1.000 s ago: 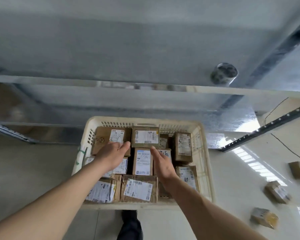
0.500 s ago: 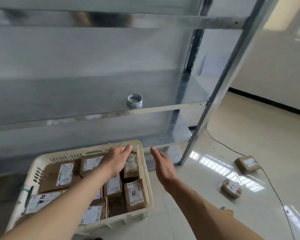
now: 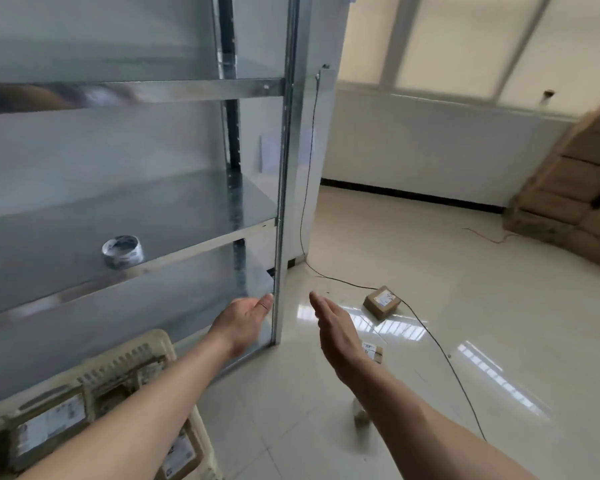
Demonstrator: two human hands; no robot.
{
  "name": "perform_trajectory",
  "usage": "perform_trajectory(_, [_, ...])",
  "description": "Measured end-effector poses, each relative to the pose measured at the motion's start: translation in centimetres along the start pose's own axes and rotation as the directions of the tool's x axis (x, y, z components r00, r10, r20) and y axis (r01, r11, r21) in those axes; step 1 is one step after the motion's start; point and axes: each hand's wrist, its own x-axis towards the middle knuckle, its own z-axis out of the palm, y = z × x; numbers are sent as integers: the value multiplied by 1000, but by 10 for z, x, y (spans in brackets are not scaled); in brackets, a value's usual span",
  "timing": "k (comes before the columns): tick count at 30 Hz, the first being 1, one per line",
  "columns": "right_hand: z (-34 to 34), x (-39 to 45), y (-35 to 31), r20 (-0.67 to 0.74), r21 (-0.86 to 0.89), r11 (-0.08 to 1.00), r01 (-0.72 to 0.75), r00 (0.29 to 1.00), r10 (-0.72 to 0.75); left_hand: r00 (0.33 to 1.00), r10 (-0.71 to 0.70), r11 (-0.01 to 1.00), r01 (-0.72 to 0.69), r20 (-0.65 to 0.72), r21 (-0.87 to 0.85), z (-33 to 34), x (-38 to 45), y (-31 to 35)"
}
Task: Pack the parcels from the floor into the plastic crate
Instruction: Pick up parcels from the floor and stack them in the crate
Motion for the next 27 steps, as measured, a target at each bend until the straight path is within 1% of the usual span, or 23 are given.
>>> perform_trajectory(3, [-24,2,-2,-94,-2,1000,-31,995,31,995,63,998,-61,78,-19,17,20,20])
perform_trajectory(7, [-47,3,-4,-218,32,996,-85,972,90,972,161,987,-157,172,-39,36,42,41])
perform_trajectory(10, [-59,5,2,-274,59,993,-107,955,119,948,216,976,-215,234,-30,49,57,49])
perform_trajectory(13, [-69,4,7,-318,67,993,-94,942,110,936,238,971,-239,260,-31,62,65,59])
perform_trajectory(15, [-77,6,8,-338,72,994,-88,935,107,934,240,971,-235,265,-49,70,70,67])
perform_trajectory(20, [-105,25,21,-338,145,981,-127,926,170,931,242,970,-235,275,-58,88,83,86])
perform_trajectory(27, [-159,65,43,-322,151,982,-110,934,154,926,224,974,-210,304,-79,135,121,113])
